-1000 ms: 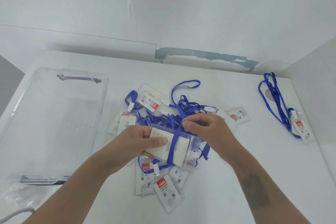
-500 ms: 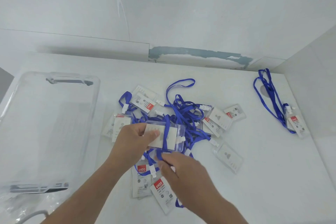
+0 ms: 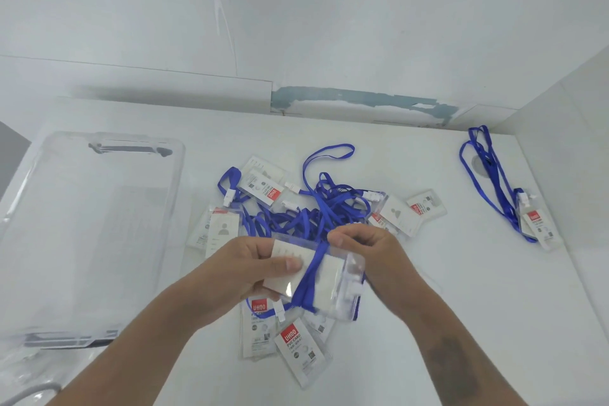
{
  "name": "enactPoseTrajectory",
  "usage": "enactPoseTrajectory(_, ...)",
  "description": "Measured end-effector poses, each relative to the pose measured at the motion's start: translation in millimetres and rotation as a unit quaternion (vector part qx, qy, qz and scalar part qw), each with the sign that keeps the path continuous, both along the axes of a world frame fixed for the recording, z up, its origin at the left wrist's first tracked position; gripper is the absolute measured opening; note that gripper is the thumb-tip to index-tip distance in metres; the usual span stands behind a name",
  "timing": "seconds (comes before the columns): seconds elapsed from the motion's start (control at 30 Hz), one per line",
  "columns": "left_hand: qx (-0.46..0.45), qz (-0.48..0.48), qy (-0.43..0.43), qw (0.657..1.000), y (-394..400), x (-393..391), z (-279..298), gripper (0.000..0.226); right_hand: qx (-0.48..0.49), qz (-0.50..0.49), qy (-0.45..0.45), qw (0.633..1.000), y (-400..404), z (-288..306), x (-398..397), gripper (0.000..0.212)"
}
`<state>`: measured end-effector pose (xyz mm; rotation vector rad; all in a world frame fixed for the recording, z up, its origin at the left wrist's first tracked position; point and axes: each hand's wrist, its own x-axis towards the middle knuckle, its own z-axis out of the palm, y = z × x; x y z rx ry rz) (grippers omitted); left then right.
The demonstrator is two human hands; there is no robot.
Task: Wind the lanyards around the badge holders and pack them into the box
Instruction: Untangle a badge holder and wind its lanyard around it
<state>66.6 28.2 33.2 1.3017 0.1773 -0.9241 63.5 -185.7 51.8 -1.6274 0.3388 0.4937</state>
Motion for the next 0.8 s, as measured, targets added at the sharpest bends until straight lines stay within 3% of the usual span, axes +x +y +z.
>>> enactPoseTrajectory(0.07, -0.023, 0.072, 0.021, 0.997, -2.9, 1.6, 0.9, 0.020, 0.017, -0.017, 0.051, 0.998, 12.2, -12.8, -10.6, 0.031)
enactPoseTrajectory(0.13, -0.003, 0.141, 0.026, 0.990, -7.0, 4.4, 0.2, 0.017, -0.040, -0.032, 0.094, 0.994, 24.0, -19.6, -23.7, 0.048)
enactPoseTrajectory(0.3, 0.120, 0.206, -0.039, 0.970, -8.4, 6.1, -6.6, 0.010, -0.154, 0.116, 0.015, 0.981, 41.1, -3.5, -50.4, 0.032)
enactPoseTrajectory(0.4, 0.215, 0.178, -0.112, 0.954, -9.0, 3.4, -5.2, 0.008, -0.339, 0.254, -0.078, 0.902, 36.6, 8.8, -53.6, 0.020)
enactPoseTrajectory(0.47, 0.258, 0.139, -0.150, 0.944, -9.5, 0.7, -3.3, 0.016, -0.392, 0.273, -0.129, 0.869, 31.2, 20.6, -48.2, 0.021)
enactPoseTrajectory(0.6, 0.287, 0.076, -0.164, 0.941, -5.6, -3.6, 3.1, 0.015, -0.368, 0.216, -0.186, 0.885, 16.3, 36.3, -28.9, 0.014)
enactPoseTrajectory(0.7, 0.221, 0.039, -0.142, 0.964, -0.9, -7.9, 10.1, 0.010, -0.305, 0.183, -0.173, 0.918, 10.4, 33.6, -17.5, 0.005)
enactPoseTrajectory(0.8, 0.174, -0.003, -0.111, 0.978, 4.8, -12.9, 15.4, 0.007, -0.239, 0.142, -0.140, 0.950, 11.6, 27.6, -11.8, 0.011)
